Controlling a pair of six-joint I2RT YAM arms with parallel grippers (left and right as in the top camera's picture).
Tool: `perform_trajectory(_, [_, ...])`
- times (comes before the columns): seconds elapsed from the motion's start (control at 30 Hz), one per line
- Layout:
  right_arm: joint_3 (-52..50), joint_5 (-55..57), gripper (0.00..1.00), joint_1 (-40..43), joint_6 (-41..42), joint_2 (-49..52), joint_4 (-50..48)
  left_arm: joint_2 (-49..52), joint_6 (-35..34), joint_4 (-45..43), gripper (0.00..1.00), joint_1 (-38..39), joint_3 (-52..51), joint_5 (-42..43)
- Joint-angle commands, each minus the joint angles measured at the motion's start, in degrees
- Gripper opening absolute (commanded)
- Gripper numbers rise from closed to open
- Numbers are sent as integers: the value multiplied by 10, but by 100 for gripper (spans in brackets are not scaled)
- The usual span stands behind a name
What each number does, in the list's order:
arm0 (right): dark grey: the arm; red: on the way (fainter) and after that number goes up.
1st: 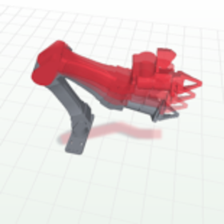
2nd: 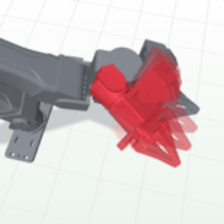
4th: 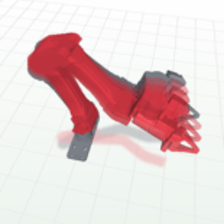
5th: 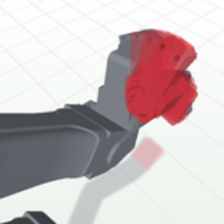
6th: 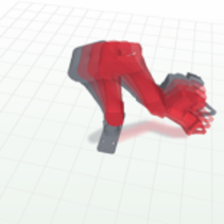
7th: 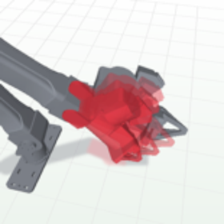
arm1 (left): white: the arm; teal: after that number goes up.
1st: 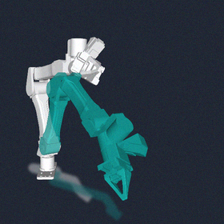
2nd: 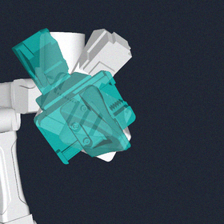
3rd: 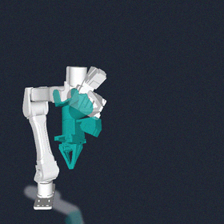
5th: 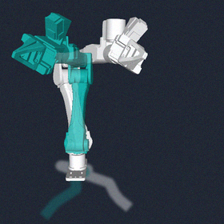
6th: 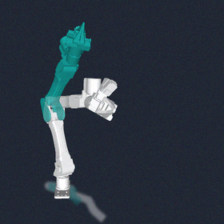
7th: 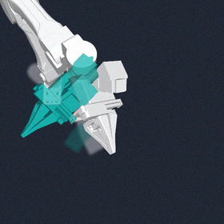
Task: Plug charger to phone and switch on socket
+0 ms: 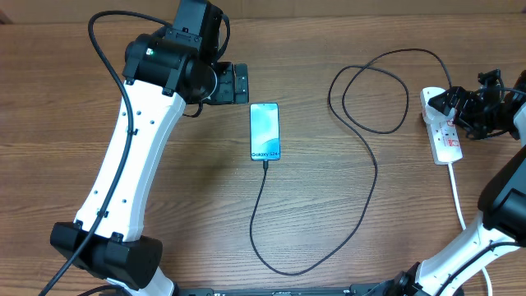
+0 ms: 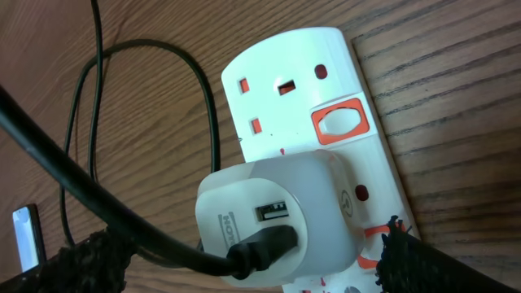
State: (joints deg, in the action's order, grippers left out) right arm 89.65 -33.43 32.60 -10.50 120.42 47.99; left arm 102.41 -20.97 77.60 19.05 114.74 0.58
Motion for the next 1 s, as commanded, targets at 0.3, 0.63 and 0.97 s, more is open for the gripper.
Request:
perform_trajectory(0.3, [-5, 4, 100, -2, 2, -1, -3, 3, 7, -1, 100, -3, -2, -8])
perform_trajectory(0.63, [-36, 0, 100, -2, 7, -1, -38, 3, 6, -1, 100, -3, -2, -8])
perform_trajectory(0.97, [-38, -7, 100, -3, 10, -1, -52, 3, 7, -1, 99, -3, -2, -8])
